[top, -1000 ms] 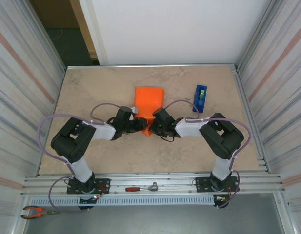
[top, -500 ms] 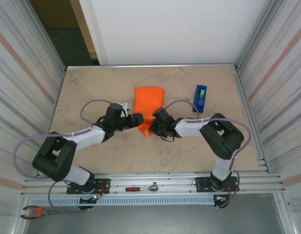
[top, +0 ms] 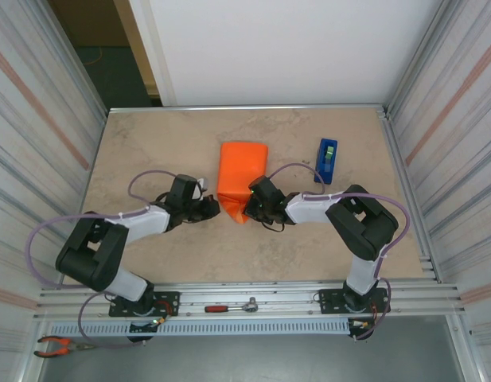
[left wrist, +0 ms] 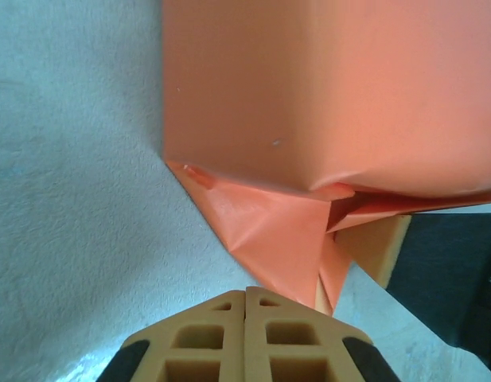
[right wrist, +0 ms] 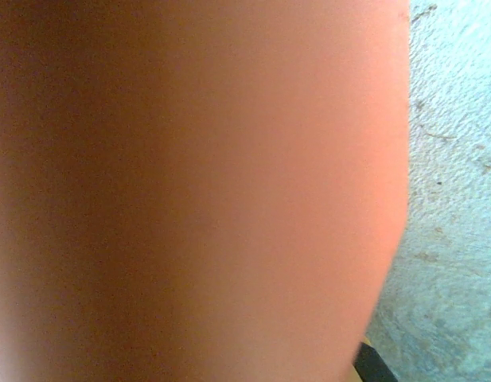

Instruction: Wrap the gift box in paper

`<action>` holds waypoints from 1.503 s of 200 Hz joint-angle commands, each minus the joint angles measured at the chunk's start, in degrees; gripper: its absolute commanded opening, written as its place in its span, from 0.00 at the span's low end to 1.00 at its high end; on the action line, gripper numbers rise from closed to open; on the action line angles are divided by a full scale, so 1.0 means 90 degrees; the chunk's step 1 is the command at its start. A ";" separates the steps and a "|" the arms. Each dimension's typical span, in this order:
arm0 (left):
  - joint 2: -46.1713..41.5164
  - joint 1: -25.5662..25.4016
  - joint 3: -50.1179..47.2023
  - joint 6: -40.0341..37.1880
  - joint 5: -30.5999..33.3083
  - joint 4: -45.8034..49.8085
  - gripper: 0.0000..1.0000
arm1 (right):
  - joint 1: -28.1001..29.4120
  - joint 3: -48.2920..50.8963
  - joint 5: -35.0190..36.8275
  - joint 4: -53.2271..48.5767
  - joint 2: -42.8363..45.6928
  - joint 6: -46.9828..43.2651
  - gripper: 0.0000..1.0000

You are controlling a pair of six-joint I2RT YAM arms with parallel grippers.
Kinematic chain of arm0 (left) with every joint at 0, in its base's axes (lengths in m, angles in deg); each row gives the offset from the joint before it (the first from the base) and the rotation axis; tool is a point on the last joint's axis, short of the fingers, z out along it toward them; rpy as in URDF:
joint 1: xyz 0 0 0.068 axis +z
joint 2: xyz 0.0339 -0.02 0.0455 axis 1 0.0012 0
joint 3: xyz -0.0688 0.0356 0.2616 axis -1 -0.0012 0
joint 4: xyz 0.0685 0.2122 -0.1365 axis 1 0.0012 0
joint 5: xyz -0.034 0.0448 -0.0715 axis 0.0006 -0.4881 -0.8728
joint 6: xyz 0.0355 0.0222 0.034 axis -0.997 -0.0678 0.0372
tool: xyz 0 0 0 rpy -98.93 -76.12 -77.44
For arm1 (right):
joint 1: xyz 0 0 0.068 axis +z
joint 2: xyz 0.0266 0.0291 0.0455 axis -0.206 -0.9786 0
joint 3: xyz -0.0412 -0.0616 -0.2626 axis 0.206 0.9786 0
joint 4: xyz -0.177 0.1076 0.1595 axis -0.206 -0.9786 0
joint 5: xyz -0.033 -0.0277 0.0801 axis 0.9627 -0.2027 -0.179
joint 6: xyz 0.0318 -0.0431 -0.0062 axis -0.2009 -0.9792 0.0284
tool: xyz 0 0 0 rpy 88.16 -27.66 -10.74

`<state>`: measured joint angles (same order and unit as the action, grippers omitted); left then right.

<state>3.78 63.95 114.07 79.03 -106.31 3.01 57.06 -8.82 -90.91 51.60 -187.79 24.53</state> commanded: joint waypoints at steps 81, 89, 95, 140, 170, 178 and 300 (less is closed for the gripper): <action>0.0558 -0.0608 0.0498 -0.0483 -0.0288 0.0062 0.00 | 0.0119 0.0140 0.0055 -0.0645 -0.0071 0.0011 0.00; 0.0599 -0.0626 0.0481 -0.0497 -0.0301 0.0067 0.00 | 0.0125 0.0140 0.0059 -0.0641 -0.0081 0.0016 0.00; 0.0666 -0.0628 0.0490 -0.0511 -0.0342 0.0052 0.00 | 0.0120 0.0138 0.0066 -0.0641 -0.0082 0.0016 0.00; 0.1195 -0.0735 0.0735 -0.0616 -0.0448 0.0172 0.00 | 0.0118 0.0115 0.0044 -0.0612 -0.0125 0.0026 0.00; 0.1270 -0.0756 0.0804 -0.0662 -0.0341 0.0383 0.00 | 0.0123 0.0105 0.0046 -0.0639 -0.0128 0.0019 0.00; 0.1238 -0.0756 0.0814 -0.0668 -0.0330 0.0446 0.00 | 0.0120 0.0105 0.0042 -0.0641 -0.0121 0.0012 0.00; 0.1539 -0.0625 0.1410 -0.1050 0.0415 0.0655 0.00 | 0.0127 0.0046 0.0016 -0.0687 -0.0099 -0.0033 0.00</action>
<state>14.58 58.10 125.61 71.79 -105.02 9.44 57.06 -8.82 -90.94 51.58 -187.79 24.53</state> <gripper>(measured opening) 0.055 0.058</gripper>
